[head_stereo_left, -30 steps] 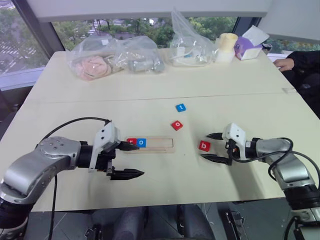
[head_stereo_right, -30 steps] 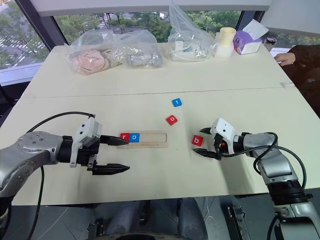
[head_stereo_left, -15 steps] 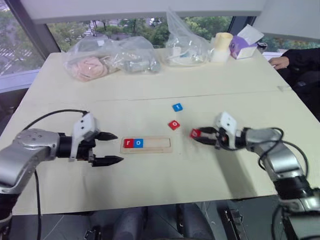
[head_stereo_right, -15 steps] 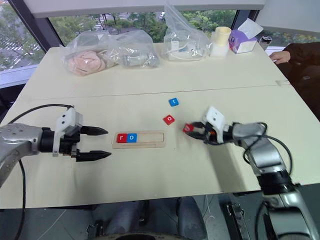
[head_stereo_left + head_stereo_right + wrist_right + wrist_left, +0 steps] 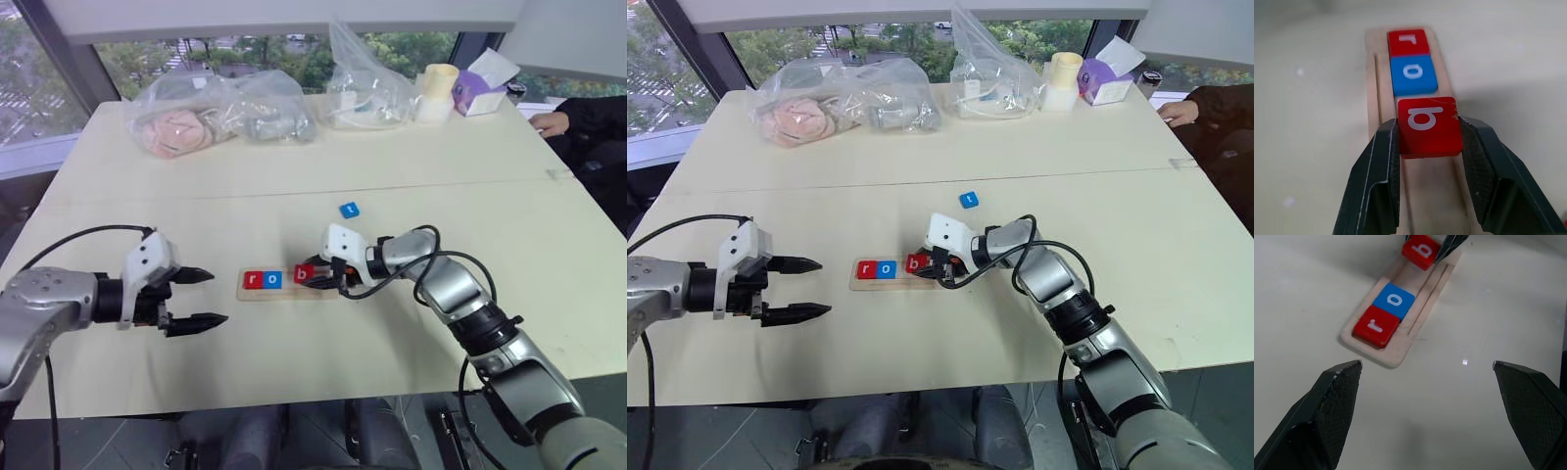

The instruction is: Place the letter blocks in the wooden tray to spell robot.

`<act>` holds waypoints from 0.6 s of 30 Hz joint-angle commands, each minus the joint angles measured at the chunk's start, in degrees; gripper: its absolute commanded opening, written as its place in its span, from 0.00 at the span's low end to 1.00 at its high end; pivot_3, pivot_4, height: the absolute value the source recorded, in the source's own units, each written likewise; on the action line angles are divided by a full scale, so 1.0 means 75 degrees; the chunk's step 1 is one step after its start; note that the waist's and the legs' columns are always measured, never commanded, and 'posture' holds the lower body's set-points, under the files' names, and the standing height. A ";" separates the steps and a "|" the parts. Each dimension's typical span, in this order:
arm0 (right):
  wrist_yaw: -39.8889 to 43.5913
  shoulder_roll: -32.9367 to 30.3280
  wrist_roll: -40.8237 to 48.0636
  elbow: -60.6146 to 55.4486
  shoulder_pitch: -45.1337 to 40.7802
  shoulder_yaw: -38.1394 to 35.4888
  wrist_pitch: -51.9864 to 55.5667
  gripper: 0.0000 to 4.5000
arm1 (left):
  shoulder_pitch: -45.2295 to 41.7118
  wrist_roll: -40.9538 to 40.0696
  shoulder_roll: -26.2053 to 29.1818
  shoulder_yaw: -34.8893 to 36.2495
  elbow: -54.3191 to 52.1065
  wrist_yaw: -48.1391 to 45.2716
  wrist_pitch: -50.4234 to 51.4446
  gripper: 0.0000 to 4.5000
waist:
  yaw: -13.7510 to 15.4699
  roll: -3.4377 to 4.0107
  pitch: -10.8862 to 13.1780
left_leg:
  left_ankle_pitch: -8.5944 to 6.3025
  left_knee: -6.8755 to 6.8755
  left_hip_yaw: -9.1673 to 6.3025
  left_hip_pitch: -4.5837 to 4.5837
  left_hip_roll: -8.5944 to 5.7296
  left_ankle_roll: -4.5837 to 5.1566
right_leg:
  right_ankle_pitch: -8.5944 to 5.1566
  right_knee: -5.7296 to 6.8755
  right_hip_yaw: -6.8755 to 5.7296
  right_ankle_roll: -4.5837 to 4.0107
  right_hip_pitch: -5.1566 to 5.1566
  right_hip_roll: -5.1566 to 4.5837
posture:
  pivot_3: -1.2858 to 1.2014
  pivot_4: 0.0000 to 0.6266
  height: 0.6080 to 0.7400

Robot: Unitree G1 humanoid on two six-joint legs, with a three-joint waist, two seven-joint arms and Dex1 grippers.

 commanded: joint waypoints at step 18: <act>0.0114 0.0966 -0.0417 0.1038 -0.0576 0.0015 -0.0581 0.26 | -0.0057 -0.0054 -0.0170 0.0047 -0.0307 0.0402 0.0090 1.00 | -0.0001 0.0000 0.0000 | 0.0007 -0.0002 0.0004 0.0010 0.0013 -0.0011 | 0.0009 0.0010 0.0001 -0.0015 -0.0001 0.0026 | 0.52 0.24 1.00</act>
